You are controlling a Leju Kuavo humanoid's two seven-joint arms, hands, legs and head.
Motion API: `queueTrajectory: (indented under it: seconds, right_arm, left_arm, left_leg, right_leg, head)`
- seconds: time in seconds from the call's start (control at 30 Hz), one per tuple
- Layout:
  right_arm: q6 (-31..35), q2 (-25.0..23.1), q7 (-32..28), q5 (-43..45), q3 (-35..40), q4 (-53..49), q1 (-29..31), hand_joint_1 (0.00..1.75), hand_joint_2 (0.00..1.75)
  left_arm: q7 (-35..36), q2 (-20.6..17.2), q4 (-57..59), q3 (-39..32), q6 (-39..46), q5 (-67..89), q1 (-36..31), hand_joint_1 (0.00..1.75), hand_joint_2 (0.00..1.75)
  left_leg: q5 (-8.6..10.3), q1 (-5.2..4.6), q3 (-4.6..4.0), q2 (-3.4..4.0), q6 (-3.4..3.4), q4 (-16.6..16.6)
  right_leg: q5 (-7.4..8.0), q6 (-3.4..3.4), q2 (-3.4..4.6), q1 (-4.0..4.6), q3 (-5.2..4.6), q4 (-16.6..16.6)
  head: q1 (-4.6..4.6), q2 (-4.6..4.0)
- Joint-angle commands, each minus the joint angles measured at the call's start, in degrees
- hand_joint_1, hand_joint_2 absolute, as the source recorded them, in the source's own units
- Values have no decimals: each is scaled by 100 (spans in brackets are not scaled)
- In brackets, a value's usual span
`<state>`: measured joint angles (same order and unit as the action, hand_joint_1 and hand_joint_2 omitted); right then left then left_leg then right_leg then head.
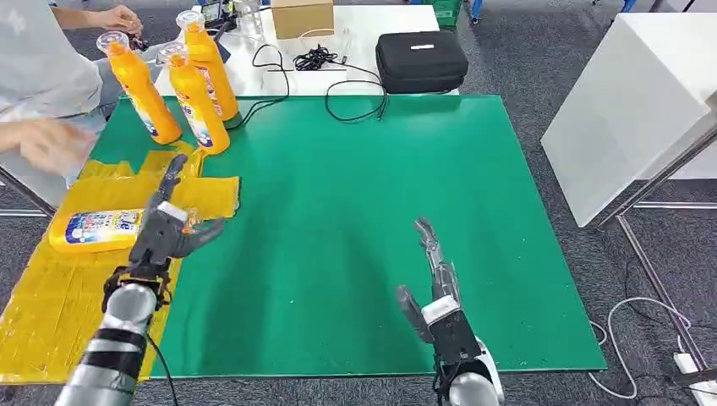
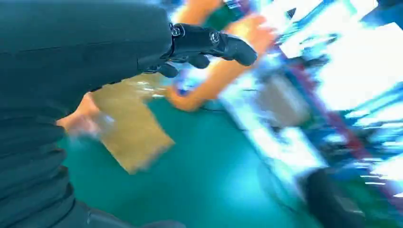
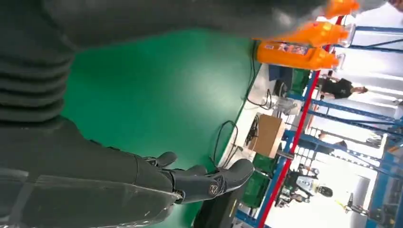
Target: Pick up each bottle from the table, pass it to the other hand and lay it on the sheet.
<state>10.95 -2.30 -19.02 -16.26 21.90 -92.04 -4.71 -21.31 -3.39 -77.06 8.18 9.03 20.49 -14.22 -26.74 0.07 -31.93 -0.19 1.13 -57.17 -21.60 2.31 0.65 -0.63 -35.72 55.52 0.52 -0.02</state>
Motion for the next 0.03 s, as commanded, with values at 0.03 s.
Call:
queueTrajectory:
  seconds: [0.03]
  right_arm:
    - [211, -129, -37, -126, 54, 65, -143, 0, 0]
  left_arm:
    - [-3, 140, -1788, 790, -642, -1149, 1478, 0, 175]
  left_leg:
    - [-20, 3, 42, 9, -3, 4]
  right_leg:
    - [-17, -8, 1, 6, 38, -1]
  head:
    - [-2, 0]
